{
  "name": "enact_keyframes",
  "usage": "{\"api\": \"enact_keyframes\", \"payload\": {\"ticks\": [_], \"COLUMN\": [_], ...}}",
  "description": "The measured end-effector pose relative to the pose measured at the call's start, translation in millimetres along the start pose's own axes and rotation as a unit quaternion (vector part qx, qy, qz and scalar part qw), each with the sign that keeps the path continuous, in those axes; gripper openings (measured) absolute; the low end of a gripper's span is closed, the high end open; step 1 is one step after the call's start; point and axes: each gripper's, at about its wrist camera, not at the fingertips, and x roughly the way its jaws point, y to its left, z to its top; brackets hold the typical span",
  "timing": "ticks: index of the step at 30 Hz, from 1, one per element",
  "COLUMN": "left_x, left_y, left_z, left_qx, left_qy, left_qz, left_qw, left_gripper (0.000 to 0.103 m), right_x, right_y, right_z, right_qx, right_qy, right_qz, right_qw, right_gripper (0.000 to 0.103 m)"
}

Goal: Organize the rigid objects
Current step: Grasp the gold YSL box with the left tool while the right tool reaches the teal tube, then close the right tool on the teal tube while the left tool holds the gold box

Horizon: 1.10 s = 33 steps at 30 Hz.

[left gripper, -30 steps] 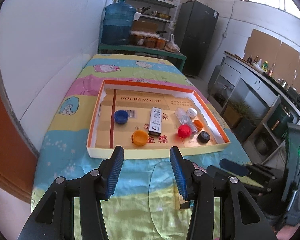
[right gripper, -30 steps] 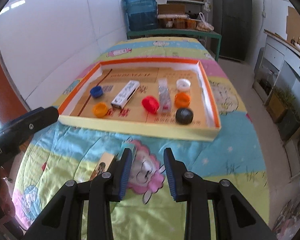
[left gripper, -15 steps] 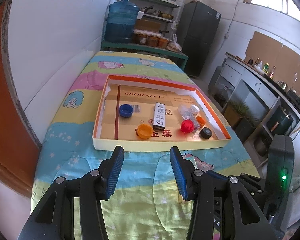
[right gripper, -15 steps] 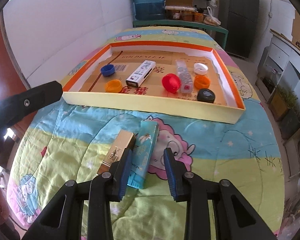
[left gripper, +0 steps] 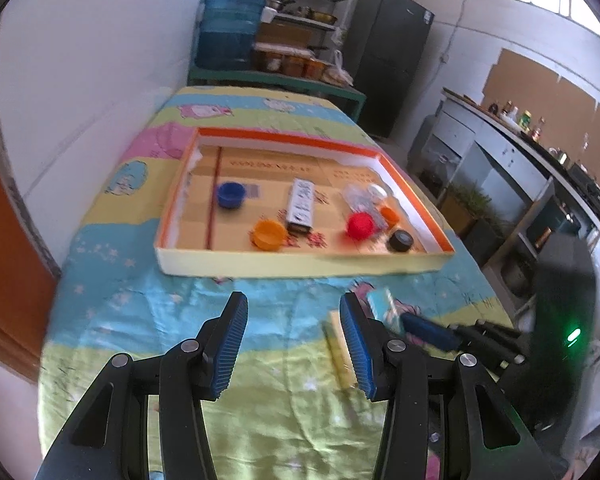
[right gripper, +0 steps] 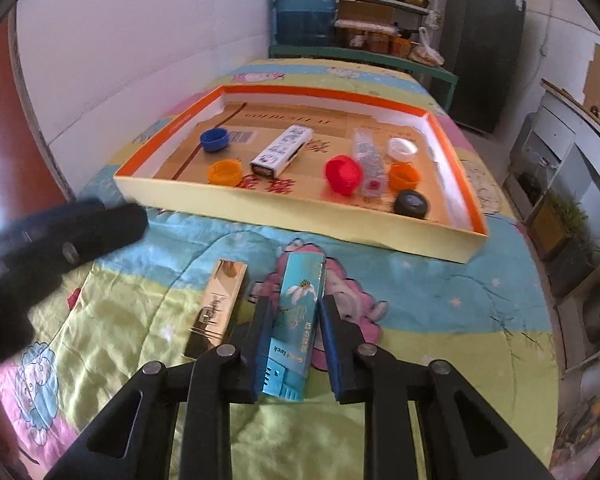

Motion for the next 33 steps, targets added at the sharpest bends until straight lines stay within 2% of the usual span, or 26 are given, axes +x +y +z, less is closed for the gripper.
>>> {"api": "enact_keyframes", "payload": {"ticks": [6,9,12,15,16,17,18,19,29,33], "left_x": [21,35,48,57,57,56,56,56,49,43], "left_y": [-30,-40,-46,-45,-45,-44,-44,-44,-43,-39], "left_z": [-12,-17,-22,-25,-26,-26,-26,-26,-22,-20], "left_qx": [0.028,0.034,0.041,0.034,0.033,0.033,0.032,0.031,0.037,0.031], "left_qy": [0.024,0.035,0.044,0.055,0.050,0.047,0.046,0.047,0.038,0.034], "left_qz": [0.000,0.013,0.041,0.048,0.049,0.049,0.044,0.039,0.036,0.036], "left_qw": [0.9993,0.9987,0.9973,0.9968,0.9970,0.9972,0.9974,0.9976,0.9979,0.9983], "left_gripper": [0.050,0.050,0.050,0.050,0.047,0.031,0.022,0.018,0.018,0.018], "right_x": [-21,-27,-31,-32,-32,-32,-32,-32,-32,-33], "right_y": [-27,-39,-45,-49,-51,-52,-53,-53,-53,-55], "right_z": [-4,-8,-12,-15,-16,-16,-16,-17,-13,-11], "right_qx": [0.026,0.038,0.044,0.048,0.050,0.052,0.054,0.055,0.053,0.054], "right_qy": [-0.024,-0.029,-0.032,-0.032,-0.032,-0.032,-0.032,-0.032,-0.039,-0.042], "right_qz": [-0.015,-0.015,-0.012,-0.007,-0.005,-0.005,-0.003,-0.002,0.011,0.014], "right_qw": [0.999,0.999,0.998,0.998,0.998,0.998,0.998,0.998,0.998,0.998], "right_gripper": [0.024,0.024,0.024,0.024,0.024,0.024,0.024,0.024,0.023,0.020]}}
